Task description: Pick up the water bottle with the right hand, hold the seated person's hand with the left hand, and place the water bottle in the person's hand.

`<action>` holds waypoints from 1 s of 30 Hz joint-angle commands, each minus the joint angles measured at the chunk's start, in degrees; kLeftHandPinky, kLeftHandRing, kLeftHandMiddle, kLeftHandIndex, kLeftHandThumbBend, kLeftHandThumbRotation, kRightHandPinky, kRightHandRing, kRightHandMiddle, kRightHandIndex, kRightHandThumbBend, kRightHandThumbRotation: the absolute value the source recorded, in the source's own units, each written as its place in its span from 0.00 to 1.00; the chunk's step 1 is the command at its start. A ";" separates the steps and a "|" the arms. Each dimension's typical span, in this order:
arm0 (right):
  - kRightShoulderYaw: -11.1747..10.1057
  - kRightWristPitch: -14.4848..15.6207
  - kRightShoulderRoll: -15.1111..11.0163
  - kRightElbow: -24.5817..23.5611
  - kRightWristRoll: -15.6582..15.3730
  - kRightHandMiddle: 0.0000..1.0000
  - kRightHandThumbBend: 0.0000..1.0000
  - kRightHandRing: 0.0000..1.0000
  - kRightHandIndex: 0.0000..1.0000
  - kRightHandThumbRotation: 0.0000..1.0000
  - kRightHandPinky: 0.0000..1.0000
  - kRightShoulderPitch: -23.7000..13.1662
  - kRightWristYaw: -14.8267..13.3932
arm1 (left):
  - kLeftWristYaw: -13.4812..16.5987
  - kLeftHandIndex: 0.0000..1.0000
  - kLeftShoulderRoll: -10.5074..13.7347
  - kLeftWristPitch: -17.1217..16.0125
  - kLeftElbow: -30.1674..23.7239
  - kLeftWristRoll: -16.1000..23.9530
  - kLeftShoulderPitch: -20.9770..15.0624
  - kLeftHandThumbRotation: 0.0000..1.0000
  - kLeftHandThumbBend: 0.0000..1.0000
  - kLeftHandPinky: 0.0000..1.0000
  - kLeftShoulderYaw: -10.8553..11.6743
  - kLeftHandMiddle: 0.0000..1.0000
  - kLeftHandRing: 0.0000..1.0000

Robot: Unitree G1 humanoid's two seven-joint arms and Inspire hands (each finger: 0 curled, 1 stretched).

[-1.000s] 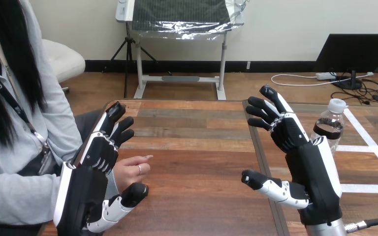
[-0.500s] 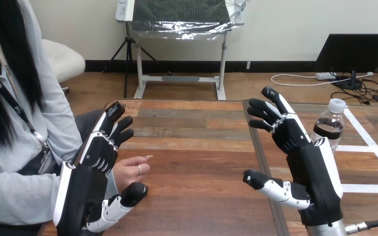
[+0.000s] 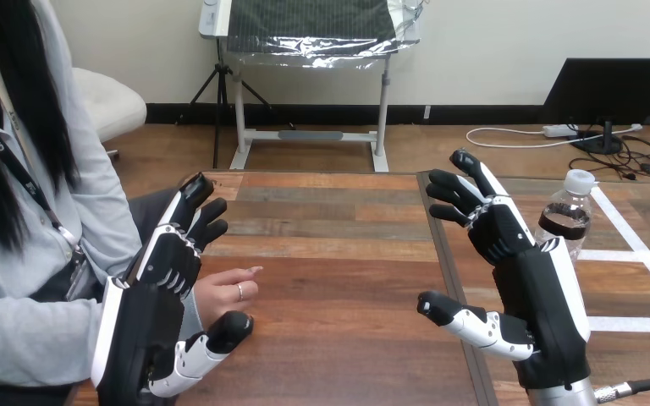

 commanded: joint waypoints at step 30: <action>-2.25 -2.33 -1.14 -0.72 -2.15 0.87 0.85 0.83 0.91 0.51 0.76 -6.42 -2.19 | 0.62 0.91 0.31 -1.95 1.02 0.47 -4.74 0.65 1.00 0.86 1.11 0.93 0.89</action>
